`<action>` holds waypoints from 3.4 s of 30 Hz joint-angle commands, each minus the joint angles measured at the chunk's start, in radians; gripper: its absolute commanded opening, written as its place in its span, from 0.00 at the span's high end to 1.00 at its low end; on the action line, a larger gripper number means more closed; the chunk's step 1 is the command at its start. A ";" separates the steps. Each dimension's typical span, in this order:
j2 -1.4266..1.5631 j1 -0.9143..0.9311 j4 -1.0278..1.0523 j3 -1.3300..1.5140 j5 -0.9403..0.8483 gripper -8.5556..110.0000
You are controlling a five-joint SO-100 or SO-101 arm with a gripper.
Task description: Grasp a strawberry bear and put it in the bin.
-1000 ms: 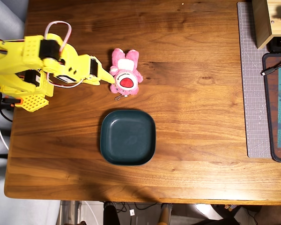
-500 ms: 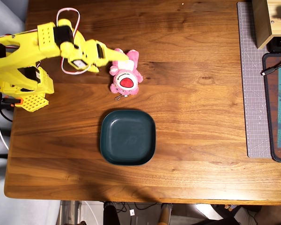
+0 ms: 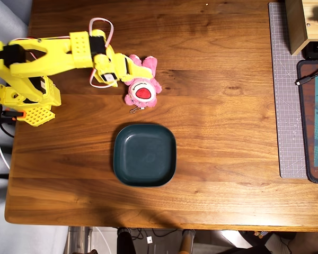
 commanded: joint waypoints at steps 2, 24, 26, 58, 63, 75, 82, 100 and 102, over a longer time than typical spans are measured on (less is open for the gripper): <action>-0.031 -0.015 -0.011 -0.084 0.008 0.55; -0.244 0.081 0.034 -0.253 0.043 0.55; -0.256 0.069 0.034 -0.262 0.043 0.55; -0.360 0.043 0.055 -0.357 0.041 0.93; -0.305 0.028 0.107 -0.442 0.037 0.93; 0.236 -0.017 0.342 -0.258 0.043 0.93; 0.538 -0.221 0.009 0.153 0.020 0.93; 0.360 -0.515 -0.333 0.029 -0.127 0.93; 0.314 -0.514 -0.298 -0.040 -0.133 0.93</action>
